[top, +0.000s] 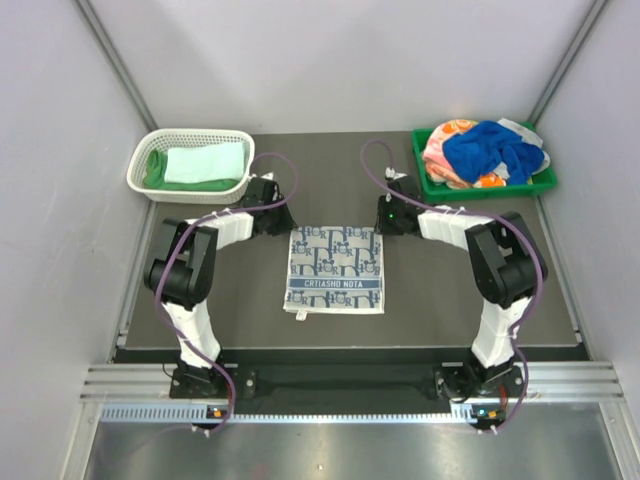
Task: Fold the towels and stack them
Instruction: Fold the towel
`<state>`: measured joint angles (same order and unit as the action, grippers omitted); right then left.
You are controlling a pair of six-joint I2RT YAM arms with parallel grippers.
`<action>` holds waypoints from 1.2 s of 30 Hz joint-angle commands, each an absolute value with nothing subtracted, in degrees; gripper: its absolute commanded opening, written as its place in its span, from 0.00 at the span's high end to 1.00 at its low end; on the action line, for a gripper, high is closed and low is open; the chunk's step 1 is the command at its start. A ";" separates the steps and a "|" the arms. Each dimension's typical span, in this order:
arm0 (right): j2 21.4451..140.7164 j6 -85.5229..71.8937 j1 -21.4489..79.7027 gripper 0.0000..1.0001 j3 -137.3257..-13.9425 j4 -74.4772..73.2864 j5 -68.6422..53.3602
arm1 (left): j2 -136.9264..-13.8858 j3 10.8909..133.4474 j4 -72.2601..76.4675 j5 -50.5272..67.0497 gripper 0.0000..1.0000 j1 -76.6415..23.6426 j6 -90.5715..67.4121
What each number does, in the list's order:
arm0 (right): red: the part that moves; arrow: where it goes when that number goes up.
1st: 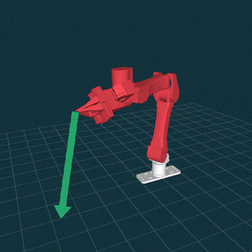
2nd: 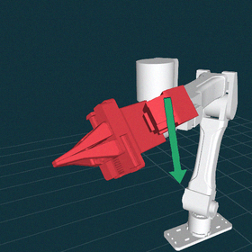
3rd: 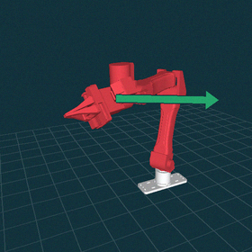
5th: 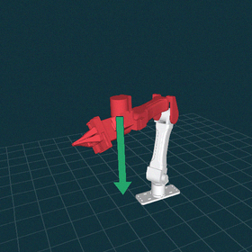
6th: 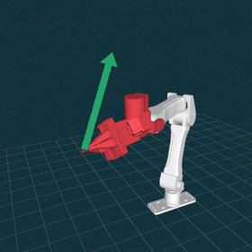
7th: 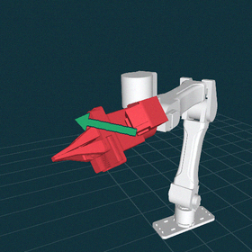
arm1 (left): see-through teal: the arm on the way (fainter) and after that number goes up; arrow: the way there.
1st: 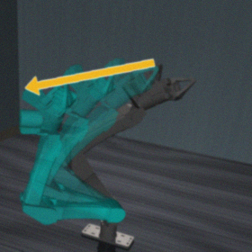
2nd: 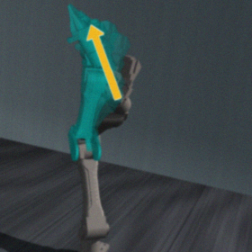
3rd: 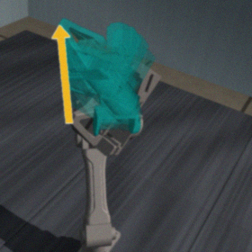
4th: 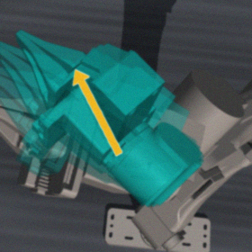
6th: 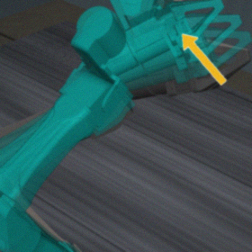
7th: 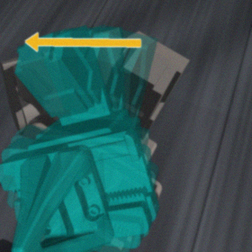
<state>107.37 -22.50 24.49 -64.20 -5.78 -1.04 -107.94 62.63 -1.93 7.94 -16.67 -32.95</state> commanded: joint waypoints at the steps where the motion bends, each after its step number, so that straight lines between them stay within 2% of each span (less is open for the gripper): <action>1: 109.16 -21.53 25.22 0.75 -66.36 -7.47 -0.44 | -110.13 62.58 -3.78 7.74 0.79 -17.14 -32.43; 4: 109.07 -21.36 25.14 0.83 -66.62 -7.82 -0.26 | -110.13 62.75 -3.25 7.47 0.84 -17.14 -32.52; 8: 108.90 -21.27 25.05 0.94 -67.59 -8.35 -0.35 | -108.99 62.14 -1.24 6.95 0.99 -17.14 -33.39; 12: 108.81 -21.27 24.44 0.99 -68.90 -8.09 -0.70 | -107.67 62.57 1.39 4.93 1.00 -17.14 -34.10; 19: 108.98 -21.09 22.33 1.00 -71.80 -5.98 -2.28 | -107.40 66.97 4.65 0.44 1.00 -16.96 -34.80; 27: 109.07 -20.57 18.55 0.99 -75.58 -0.45 -7.64 | -111.36 74.26 8.08 1.14 1.00 -16.09 -34.37; 36: 104.60 -19.95 18.37 0.98 -69.98 5.53 -10.99 | -106.97 68.66 13.62 2.72 1.00 -15.56 -34.01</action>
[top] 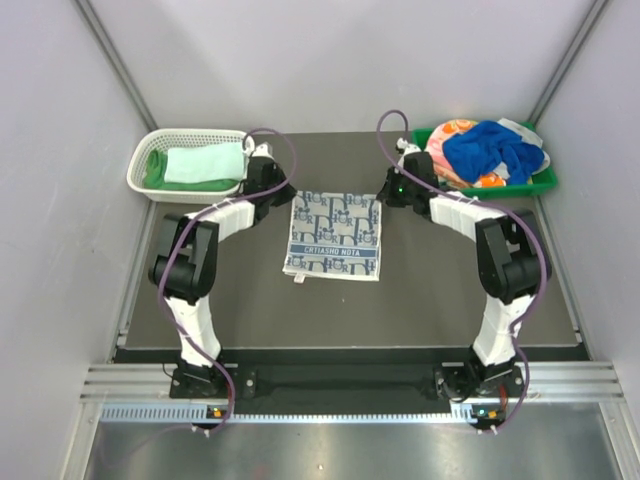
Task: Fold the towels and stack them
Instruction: Fold the towel
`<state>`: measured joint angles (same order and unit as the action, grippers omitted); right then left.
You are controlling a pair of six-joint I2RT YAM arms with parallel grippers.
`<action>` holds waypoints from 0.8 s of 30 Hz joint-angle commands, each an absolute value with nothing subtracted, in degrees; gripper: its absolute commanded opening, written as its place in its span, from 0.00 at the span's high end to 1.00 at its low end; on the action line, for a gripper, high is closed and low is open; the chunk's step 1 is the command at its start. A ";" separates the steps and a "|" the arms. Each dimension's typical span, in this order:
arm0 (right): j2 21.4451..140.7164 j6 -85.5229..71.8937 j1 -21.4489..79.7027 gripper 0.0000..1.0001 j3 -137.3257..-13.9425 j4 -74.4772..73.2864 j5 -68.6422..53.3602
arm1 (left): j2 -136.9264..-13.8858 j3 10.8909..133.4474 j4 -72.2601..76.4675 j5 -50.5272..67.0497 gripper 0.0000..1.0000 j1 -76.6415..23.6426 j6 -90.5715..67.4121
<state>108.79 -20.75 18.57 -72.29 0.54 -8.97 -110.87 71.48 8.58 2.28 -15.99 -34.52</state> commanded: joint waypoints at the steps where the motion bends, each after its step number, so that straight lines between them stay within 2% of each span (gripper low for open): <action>1: 103.98 -20.21 18.37 0.97 -68.83 6.06 -11.07 | -105.48 67.60 14.75 3.07 1.00 -15.56 -33.93; 14: 90.98 -22.76 21.62 0.98 -51.87 10.99 -10.20 | -93.79 49.33 20.21 4.92 1.00 -15.56 -35.77; 24: 84.64 -23.64 25.48 0.98 -44.13 10.99 -7.47 | -86.40 41.05 20.74 5.89 1.00 -15.64 -36.56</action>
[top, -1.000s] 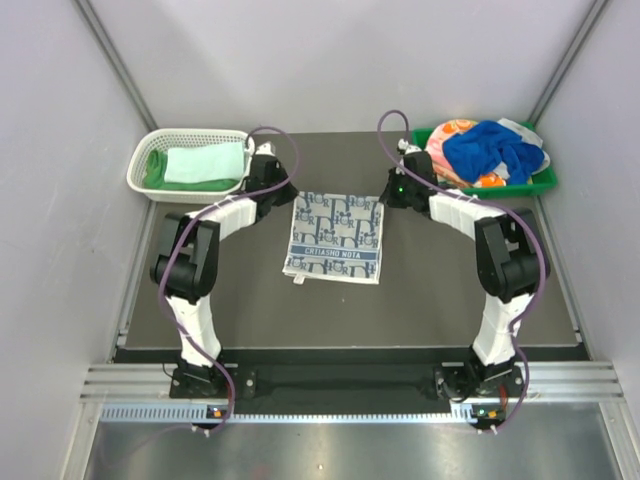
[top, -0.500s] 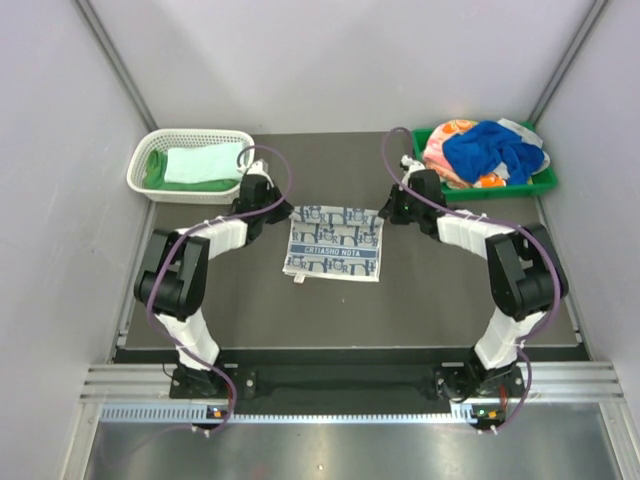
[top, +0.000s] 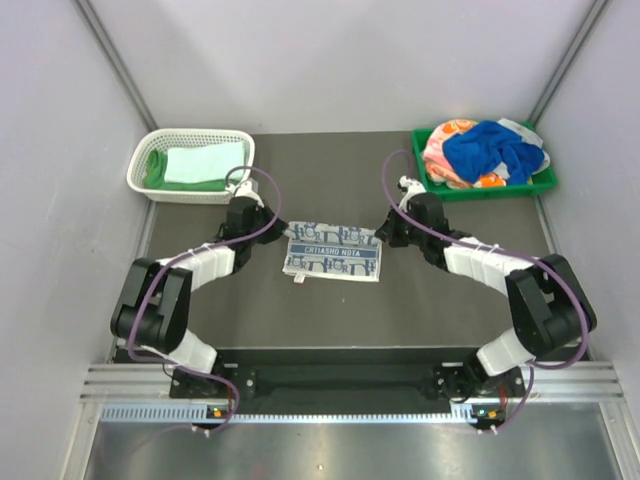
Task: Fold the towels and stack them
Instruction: Fold the towel
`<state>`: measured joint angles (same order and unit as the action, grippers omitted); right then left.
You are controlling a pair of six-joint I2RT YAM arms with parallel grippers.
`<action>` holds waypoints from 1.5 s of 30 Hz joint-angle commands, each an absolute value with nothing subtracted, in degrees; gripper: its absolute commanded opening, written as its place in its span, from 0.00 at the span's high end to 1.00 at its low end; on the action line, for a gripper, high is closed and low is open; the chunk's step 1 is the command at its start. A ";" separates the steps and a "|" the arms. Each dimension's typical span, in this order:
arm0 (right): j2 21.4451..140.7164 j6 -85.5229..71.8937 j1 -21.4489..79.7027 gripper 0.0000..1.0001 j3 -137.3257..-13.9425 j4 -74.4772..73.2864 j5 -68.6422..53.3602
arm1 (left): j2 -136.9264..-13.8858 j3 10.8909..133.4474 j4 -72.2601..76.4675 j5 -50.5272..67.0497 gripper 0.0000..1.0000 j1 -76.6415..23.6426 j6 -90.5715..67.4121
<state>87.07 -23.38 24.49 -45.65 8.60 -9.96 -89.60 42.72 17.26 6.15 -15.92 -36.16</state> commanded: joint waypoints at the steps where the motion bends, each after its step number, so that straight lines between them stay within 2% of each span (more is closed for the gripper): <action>1: 84.29 -23.90 25.58 0.98 -43.08 11.25 -7.38 | -86.05 40.09 20.74 6.06 1.00 -15.64 -36.56; 12: 80.78 -25.40 27.42 0.98 -37.79 12.74 -5.80 | -80.69 34.19 21.01 7.47 1.00 -16.35 -36.65; 26: 81.91 -26.80 29.88 0.98 -34.28 15.55 -4.92 | -81.65 31.82 20.83 7.99 1.00 -16.43 -36.91; 31: 81.30 -27.42 30.50 0.92 -32.79 16.44 -4.31 | -80.25 31.47 19.51 8.17 1.00 -16.44 -36.48; 33: 81.39 -27.51 30.59 0.86 -32.61 16.52 -4.39 | -79.81 31.46 18.37 8.17 0.96 -16.44 -36.12; 34: 81.56 -27.42 30.59 0.84 -32.61 16.44 -4.39 | -79.54 31.12 18.28 8.35 0.90 -16.44 -36.04; 37: 80.69 -27.68 30.59 0.80 -32.17 16.26 -4.31 | -77.96 30.06 17.93 8.79 0.81 -16.44 -36.12; 45: 75.33 -28.21 30.59 0.69 -33.13 11.25 -2.99 | -70.06 30.32 11.27 7.04 0.70 -16.52 -36.30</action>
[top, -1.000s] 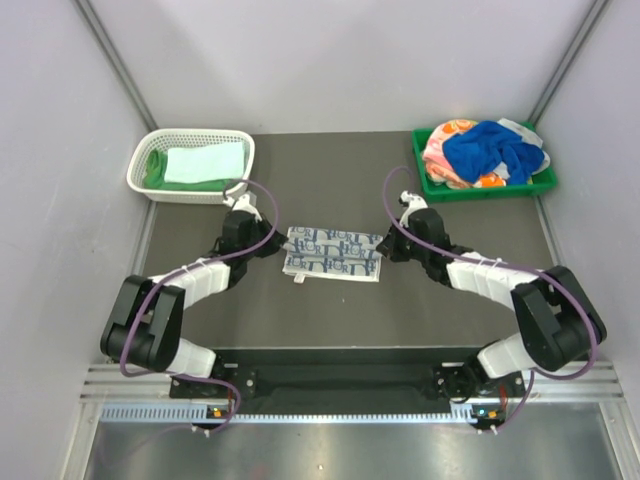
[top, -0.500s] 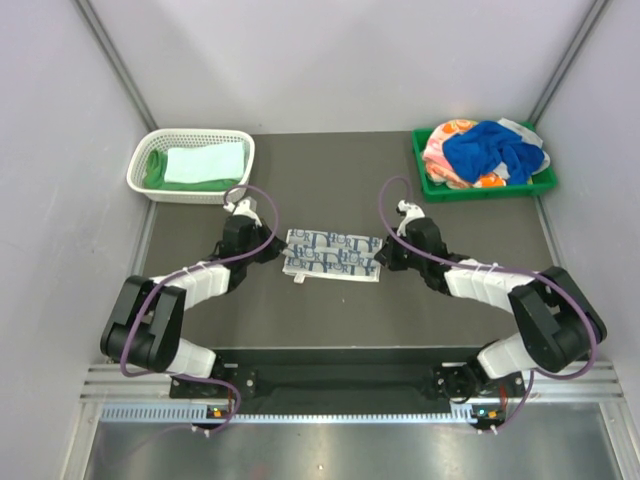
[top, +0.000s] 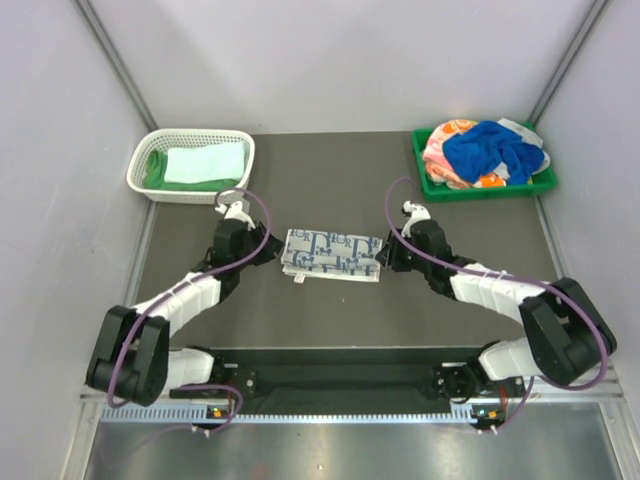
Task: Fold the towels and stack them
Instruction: Fold the towel
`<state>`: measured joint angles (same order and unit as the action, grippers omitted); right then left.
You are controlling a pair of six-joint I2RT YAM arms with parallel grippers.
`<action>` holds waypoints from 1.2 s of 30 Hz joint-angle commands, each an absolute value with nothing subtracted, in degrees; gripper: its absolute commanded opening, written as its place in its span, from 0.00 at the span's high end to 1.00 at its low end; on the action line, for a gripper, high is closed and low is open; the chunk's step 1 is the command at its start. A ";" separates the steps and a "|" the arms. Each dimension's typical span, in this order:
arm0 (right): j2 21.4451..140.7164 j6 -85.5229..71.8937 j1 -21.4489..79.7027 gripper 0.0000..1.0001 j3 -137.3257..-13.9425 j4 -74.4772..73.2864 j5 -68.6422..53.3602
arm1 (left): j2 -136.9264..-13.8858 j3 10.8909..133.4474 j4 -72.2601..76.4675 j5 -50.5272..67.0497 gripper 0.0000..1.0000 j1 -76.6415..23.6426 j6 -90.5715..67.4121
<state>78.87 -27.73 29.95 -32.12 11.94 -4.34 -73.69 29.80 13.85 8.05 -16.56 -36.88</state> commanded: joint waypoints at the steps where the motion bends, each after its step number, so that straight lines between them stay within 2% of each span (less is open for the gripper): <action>1: 74.10 -28.47 30.67 0.68 -33.31 10.47 -2.99 | -69.53 30.84 10.47 6.51 0.69 -16.52 -36.30; 8: 72.68 -29.26 35.06 0.66 -38.66 3.00 4.13 | -73.37 37.00 4.75 6.24 0.74 -18.72 -35.25; 15: 84.53 -32.42 40.42 0.69 -44.30 2.90 6.68 | -81.38 39.81 3.78 2.74 0.79 -22.93 -36.38; 19: 86.66 -35.41 41.48 0.72 -41.06 4.30 6.06 | -84.11 38.59 0.71 0.44 0.87 -24.43 -39.02; 25: 86.57 -37.79 41.92 0.71 -35.07 6.68 6.68 | -82.70 33.40 1.41 -2.11 0.87 -24.96 -40.61; 29: 87.28 -38.06 42.01 0.73 -34.72 7.03 6.59 | -83.50 33.40 0.44 -1.85 0.90 -25.14 -40.60; 36: 86.31 -37.09 41.84 0.71 -35.51 4.13 8.78 | -79.64 36.99 -3.95 -0.44 0.88 -25.22 -39.29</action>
<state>86.65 -37.65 41.15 -35.64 7.51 6.17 -82.98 34.74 1.32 0.34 -25.02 -40.56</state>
